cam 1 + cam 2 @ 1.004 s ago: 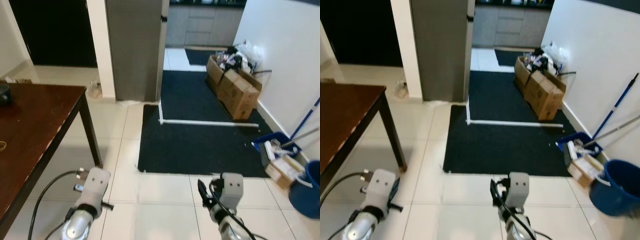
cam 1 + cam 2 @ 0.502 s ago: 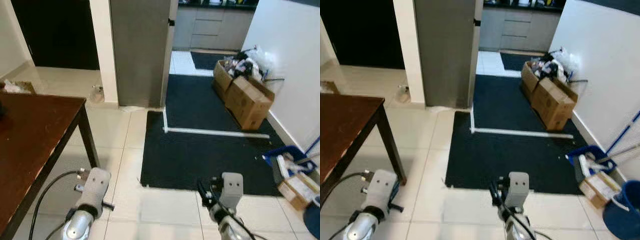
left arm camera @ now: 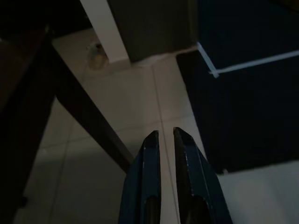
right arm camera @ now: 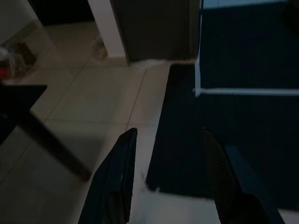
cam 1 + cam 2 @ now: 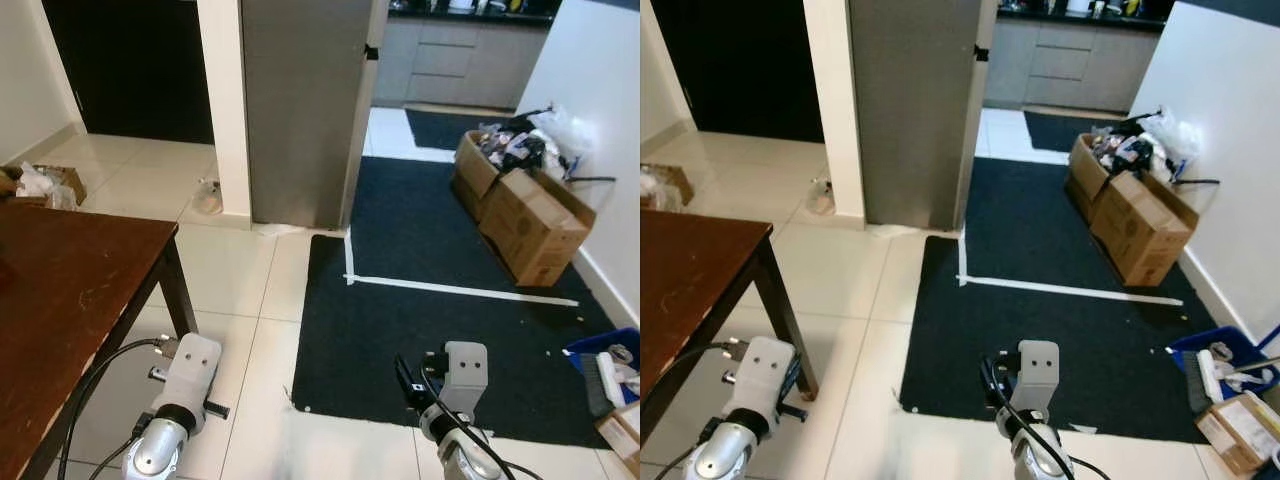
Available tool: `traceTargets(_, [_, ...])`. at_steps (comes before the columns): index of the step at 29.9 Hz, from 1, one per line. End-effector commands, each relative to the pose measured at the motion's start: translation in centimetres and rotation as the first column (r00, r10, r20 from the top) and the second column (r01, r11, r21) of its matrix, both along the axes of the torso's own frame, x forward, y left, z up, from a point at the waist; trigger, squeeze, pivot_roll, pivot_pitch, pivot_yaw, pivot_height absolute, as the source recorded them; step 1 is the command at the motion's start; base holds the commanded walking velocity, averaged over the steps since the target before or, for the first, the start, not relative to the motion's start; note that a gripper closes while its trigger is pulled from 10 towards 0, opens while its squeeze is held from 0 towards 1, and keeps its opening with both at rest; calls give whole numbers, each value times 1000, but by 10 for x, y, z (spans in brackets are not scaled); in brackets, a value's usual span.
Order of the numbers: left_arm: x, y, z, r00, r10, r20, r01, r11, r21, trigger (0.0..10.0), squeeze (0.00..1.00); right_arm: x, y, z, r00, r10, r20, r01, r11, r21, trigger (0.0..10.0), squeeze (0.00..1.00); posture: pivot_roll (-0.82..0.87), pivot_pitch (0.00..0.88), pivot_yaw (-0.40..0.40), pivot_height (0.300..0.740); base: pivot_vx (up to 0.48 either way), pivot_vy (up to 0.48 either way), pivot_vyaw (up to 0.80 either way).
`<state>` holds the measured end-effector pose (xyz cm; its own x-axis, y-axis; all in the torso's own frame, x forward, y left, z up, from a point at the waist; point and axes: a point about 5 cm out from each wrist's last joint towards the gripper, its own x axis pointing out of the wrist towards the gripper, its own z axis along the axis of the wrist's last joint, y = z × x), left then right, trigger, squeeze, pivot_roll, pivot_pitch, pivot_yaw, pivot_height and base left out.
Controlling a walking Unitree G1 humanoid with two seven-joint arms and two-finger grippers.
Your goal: Setting the table
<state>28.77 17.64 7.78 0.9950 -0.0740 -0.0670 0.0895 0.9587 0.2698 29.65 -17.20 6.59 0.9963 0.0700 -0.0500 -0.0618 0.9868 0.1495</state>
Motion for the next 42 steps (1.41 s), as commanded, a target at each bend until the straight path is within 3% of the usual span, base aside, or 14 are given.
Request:
traceTargets(1, [-2, -1, -5, 1000, -7, -20, 7, 1000, 3, 10000, 0, 4, -11, 10, 999, -30, 33, 30, 1000, -6, 10000, 0, 56, 33, 42, 740, 480, 0, 0])
traceTargets(12, [-1, -2, -4, 1000, -11, -15, 11, 1000, 0, 10000, 0, 13, -16, 32, 994, -31, 108, 32, 999, -9, 10000, 0, 54, 29, 45, 740, 480, 0, 0])
traceTargets(17, [0, -3, -3, 997, 25, -69, -29, 998, -48, 10000, 0, 12, -13, 38, 991, -12, 131, 12, 1000, 0, 10000, 0, 55, 35, 48, 740, 187, 0, 0])
traceTargets(20, [4, -9, 15, 998, 14, -61, -23, 988, -152, 10000, 0, 13, -12, 50, 986, 0, 168, -1, 1000, 5, 10000, 0, 55, 35, 48, 740, 0, 0, 0])
traceTargets(29, [17, -25, 93, 987, -94, 130, 123, 961, -246, 10000, 0, 23, -4, 99, 951, 32, 308, -61, 994, 87, 10000, 0, 67, 43, 47, 740, 0, 0, 0])
traceTargets(35, [18, -22, 104, 986, -115, 119, 140, 965, -224, 10000, 0, 23, 5, 111, 939, 54, 338, -99, 988, 118, 10000, 0, 69, 45, 52, 740, 0, 0, 0])
traceTargets(39, [16, -16, 106, 988, -68, 135, 96, 972, -213, 10000, 0, 21, 9, 111, 944, 26, 328, -86, 982, 170, 10000, 0, 69, 50, 55, 740, 0, 0, 0])
traceTargets(42, [15, -15, 108, 991, -48, 123, 75, 972, -224, 10000, 0, 22, 4, 111, 954, -49, 295, -54, 942, 331, 10000, 0, 70, 52, 55, 740, 0, 0, 800])
